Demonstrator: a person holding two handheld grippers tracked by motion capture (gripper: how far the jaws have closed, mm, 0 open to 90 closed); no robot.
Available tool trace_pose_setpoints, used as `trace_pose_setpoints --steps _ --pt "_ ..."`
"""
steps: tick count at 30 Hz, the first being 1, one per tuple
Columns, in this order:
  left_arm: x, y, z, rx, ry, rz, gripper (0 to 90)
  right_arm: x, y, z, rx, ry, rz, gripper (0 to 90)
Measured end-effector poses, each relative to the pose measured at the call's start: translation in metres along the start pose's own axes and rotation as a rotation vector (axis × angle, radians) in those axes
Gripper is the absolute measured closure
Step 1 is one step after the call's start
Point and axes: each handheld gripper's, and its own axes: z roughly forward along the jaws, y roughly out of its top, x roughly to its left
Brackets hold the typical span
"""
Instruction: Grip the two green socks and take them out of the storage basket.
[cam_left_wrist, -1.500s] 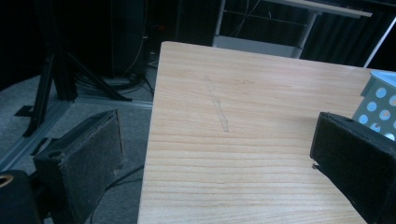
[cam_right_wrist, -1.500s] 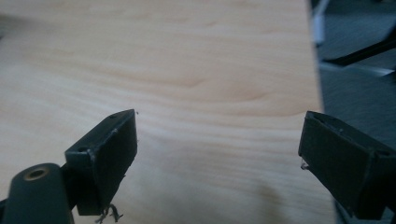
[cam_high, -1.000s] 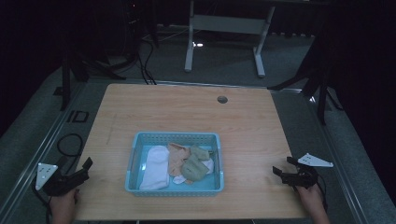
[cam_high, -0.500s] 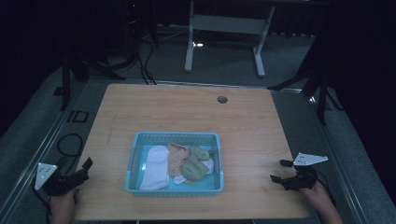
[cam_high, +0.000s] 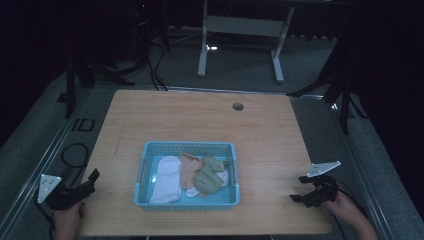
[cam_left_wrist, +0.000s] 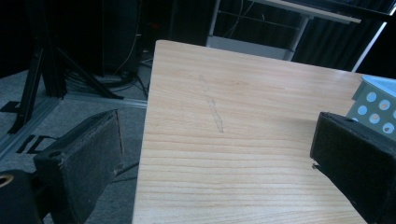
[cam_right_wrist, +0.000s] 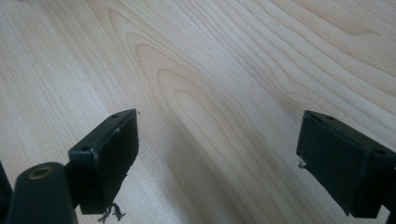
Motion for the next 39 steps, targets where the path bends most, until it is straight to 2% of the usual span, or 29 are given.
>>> trace_pose_setpoints --steps 1,2,6,7,12,14,18,22,27,33,36,39 --pt "0.000 0.000 0.000 0.000 -0.001 0.000 2.4 0.000 0.000 0.000 0.000 0.000 0.000 12.6" --pt "0.000 0.000 0.000 0.000 -0.002 0.000 2.5 0.001 0.001 0.001 0.029 0.003 -0.018 12.7" --pt "0.000 0.000 0.000 0.000 -0.003 0.000 2.4 0.004 0.004 0.002 0.077 0.028 -0.034 12.1" --pt "0.000 0.000 0.000 0.000 -0.003 0.000 2.4 0.005 0.005 0.003 0.093 0.025 -0.048 10.9" --pt "0.000 0.000 0.000 0.002 -0.005 0.001 2.4 0.006 0.011 0.003 0.115 0.008 -0.052 11.0" --pt "0.000 0.000 0.000 0.001 -0.006 0.001 2.4 0.009 0.014 0.003 0.155 0.011 -0.074 11.0" --pt "0.000 0.000 0.000 0.001 -0.007 0.001 2.4 0.012 0.018 0.002 0.201 0.020 -0.091 11.0" --pt "0.000 0.000 0.000 0.002 -0.005 0.002 2.4 0.010 0.021 0.000 0.229 0.035 -0.080 12.8" --pt "0.000 0.000 0.000 0.002 -0.002 0.003 2.4 0.008 0.022 0.000 0.249 0.042 -0.062 12.7" --pt "0.000 0.000 0.000 0.002 -0.004 0.000 2.4 0.010 0.024 0.001 0.237 0.042 -0.072 12.4" --pt "0.000 0.000 0.000 0.002 -0.006 0.000 2.4 0.012 0.027 0.005 0.257 0.045 -0.080 12.0" --pt "0.000 0.000 0.000 0.002 -0.007 -0.002 2.4 0.014 0.031 0.005 0.235 0.049 -0.081 12.0"
